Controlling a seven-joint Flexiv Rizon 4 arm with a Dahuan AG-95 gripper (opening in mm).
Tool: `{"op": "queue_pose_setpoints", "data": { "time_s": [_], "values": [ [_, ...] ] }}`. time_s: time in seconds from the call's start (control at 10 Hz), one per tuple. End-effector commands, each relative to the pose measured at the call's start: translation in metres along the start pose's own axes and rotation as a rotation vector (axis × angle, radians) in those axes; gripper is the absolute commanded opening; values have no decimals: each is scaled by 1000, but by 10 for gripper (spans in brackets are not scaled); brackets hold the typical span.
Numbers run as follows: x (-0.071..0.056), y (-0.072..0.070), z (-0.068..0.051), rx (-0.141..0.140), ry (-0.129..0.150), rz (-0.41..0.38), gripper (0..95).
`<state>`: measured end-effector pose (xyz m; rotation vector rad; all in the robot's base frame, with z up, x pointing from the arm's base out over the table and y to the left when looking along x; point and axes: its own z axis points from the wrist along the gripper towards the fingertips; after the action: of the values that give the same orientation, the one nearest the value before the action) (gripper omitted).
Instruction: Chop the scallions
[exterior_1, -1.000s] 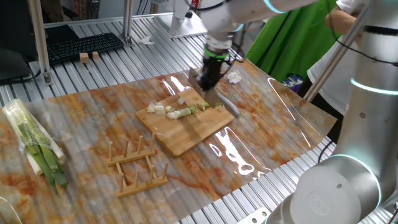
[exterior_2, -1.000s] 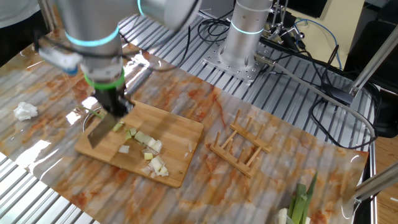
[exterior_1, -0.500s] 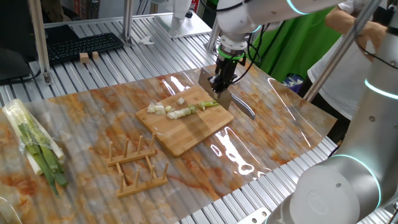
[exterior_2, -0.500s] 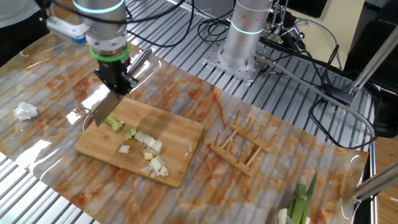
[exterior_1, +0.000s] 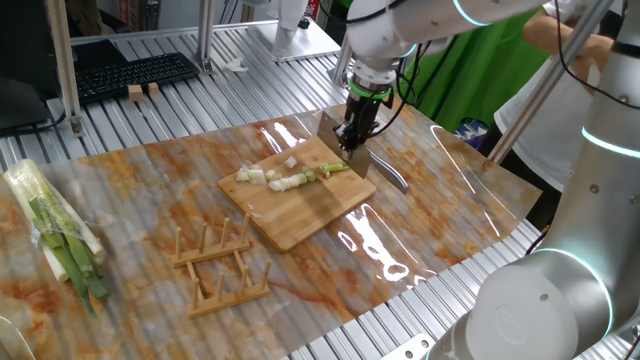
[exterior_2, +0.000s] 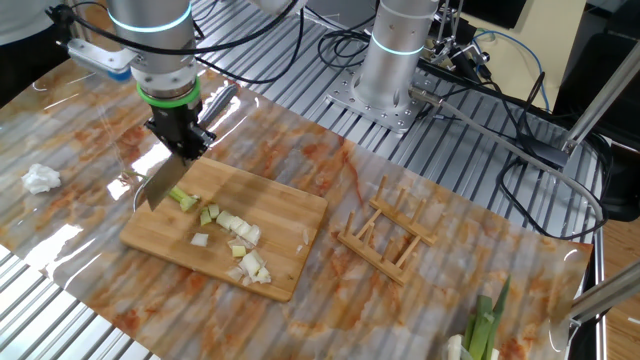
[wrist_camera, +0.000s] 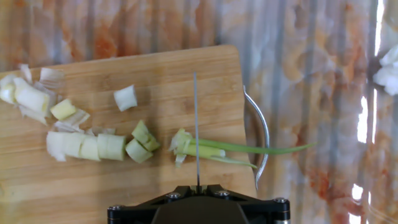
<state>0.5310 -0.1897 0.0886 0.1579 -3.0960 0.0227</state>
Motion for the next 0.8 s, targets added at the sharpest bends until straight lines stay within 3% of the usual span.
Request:
{"op": "queue_pose_setpoints", "data": {
  "time_s": [0.1,0.3,0.5,0.7,0.8],
  "values": [
    [-3,-1,3,1,4,-3,0],
    [-3,-2,6,-2,4,-5,0],
    [-5,-3,18,-10,5,-6,0],
    [-10,3,40,-24,-3,5,0],
    [-17,11,65,-21,-33,9,0]
  ]
}}
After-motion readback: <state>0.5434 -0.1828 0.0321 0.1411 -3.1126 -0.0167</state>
